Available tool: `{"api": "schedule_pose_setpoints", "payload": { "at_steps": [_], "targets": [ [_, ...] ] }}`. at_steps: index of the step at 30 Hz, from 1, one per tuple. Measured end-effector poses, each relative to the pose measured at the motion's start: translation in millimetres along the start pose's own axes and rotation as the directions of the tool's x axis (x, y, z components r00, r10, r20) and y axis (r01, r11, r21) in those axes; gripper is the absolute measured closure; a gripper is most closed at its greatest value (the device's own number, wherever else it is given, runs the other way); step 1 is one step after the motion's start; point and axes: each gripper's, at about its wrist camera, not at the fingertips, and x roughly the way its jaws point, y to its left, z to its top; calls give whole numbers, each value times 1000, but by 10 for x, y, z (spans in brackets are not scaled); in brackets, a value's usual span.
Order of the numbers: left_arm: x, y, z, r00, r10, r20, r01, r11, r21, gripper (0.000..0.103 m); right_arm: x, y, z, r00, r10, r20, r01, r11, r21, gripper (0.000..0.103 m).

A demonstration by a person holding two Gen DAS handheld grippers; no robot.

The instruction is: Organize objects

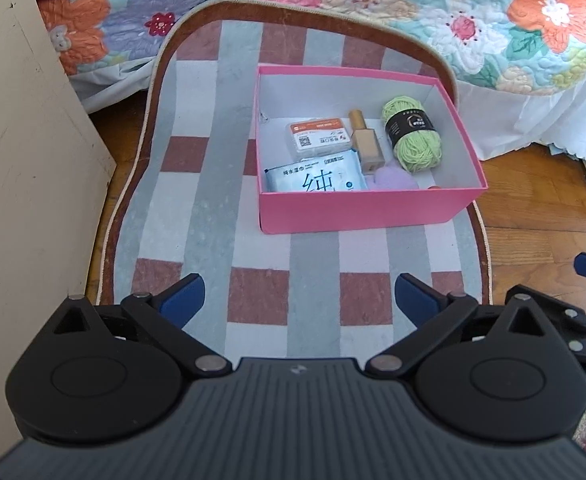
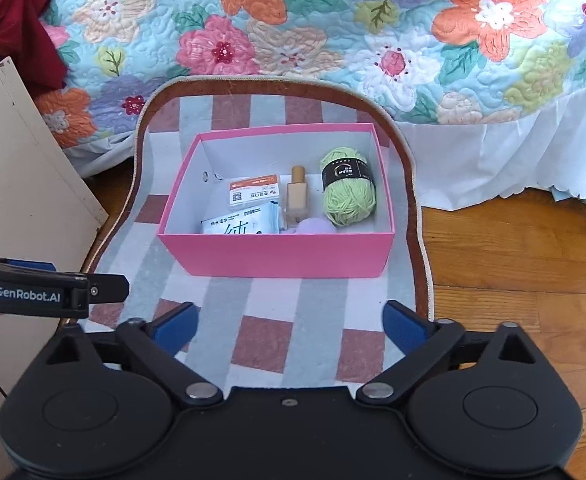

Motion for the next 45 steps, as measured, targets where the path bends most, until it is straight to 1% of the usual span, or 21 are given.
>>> {"api": "schedule_pose_setpoints", "payload": {
  "at_steps": [3,6,8,11,15,18,21,26,29,34,36,45],
  "targets": [
    [-7,-1,-14,1000,21,-13,-21,1000,1,0,7,9,-2,1000,-24,-9,24,1000,-7,0],
    [-1,-8,-41,999,30,-38,-28,999,29,0,15,-16,3,1000,-12,-23,12,1000,3,0],
    [-3,13,-58,999,28,-45,-28,999,17,0,17,-31,-2,1000,-6,-30,6,1000,8,0],
    [-15,46,-68,999,26,-39,-26,1000,-4,0,43,-46,-17,999,2,-54,-1,1000,22,0],
    [-25,40,-73,998,57,-19,-57,998,4,0,56,-42,-29,998,2,-58,0,1000,29,0],
    [6,30,-82,997,68,-22,-68,998,6,0,73,-51,-21,998,-7,-66,9,1000,27,0],
    [45,41,-101,997,66,-37,-66,998,-5,0,81,-69,-12,997,-30,-70,32,999,30,0],
    [91,37,-105,997,53,-63,-53,999,0,0,83,-123,7,997,-24,-71,28,998,56,0],
    [97,11,-110,996,65,-62,-65,998,14,0,88,-132,10,997,-34,-75,38,998,52,0],
    [106,10,-110,996,48,-70,-47,999,16,0,100,-135,13,996,-42,-83,45,998,36,0],
    [108,2,-120,996,54,-68,-52,998,21,0,109,-133,10,995,-44,-86,46,998,32,0],
    [120,59,-125,994,67,-82,-67,998,-2,0,108,-121,-3,995,-39,-93,43,999,33,0]
  ]
}}
